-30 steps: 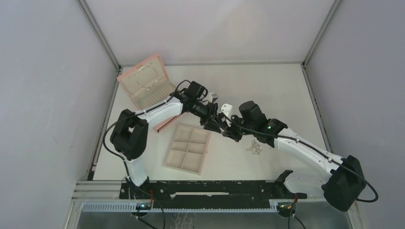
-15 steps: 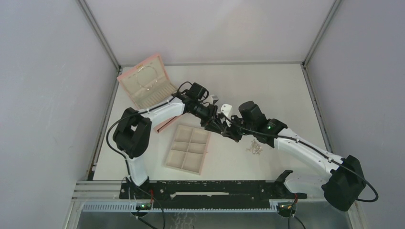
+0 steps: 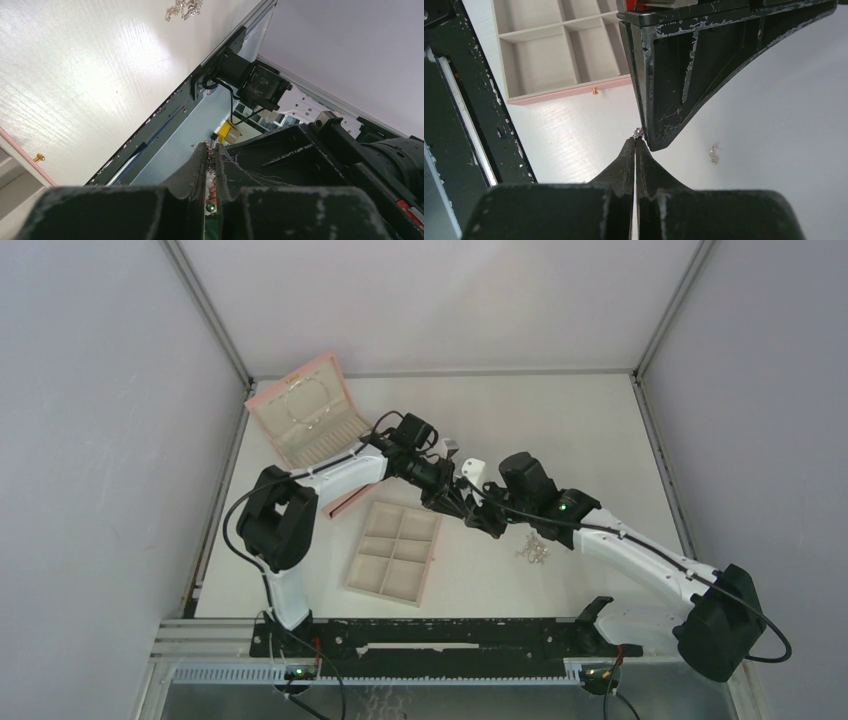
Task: Organize the mixed jewelry
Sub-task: Pick up the jewelry from the center of the board.
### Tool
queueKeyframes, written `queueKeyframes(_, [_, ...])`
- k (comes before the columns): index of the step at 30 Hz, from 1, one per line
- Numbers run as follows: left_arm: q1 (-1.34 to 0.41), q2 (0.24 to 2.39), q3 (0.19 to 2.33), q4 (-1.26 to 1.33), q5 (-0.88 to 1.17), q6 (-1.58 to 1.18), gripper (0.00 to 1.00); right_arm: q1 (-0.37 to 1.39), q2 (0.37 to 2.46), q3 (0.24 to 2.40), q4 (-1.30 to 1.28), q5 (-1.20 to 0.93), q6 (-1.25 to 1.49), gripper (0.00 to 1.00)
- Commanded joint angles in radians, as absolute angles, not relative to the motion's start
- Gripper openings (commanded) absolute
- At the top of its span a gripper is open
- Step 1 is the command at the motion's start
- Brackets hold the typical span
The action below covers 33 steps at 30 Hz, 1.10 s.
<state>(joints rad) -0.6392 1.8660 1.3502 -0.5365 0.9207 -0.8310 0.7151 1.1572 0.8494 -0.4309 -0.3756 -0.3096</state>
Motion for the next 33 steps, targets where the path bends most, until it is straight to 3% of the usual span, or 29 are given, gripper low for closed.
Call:
queueKeyframes(1, [-0.645, 1.85, 1.351, -0.525, 0.942, -0.833, 0.1, 0.723, 1.16, 0.871, -0.414, -0.376, -0.324, 0.0])
queueKeyframes(7, [-0.636, 1.844, 1.344, -0.526, 0.933, -0.828, 0.0, 0.723, 1.16, 0.871, -0.418, -0.372, -0.322, 0.0])
queueKeyframes(19, [-0.605, 1.824, 1.333, -0.537, 0.909, -0.812, 0.0, 0.724, 1.163, 0.871, -0.413, -0.357, -0.308, 0.01])
queueKeyframes(23, [-0.598, 1.822, 1.333, -0.546, 0.906, -0.804, 0.0, 0.725, 1.158, 0.871, -0.407, -0.347, -0.302, 0.15])
queueKeyframes(30, [-0.591, 1.822, 1.333, -0.552, 0.896, -0.793, 0.0, 0.725, 1.141, 0.871, -0.4, -0.344, -0.28, 0.5])
queueKeyframes(33, [-0.587, 1.822, 1.338, -0.557, 0.896, -0.787, 0.0, 0.725, 1.129, 0.871, -0.402, -0.348, -0.269, 0.52])
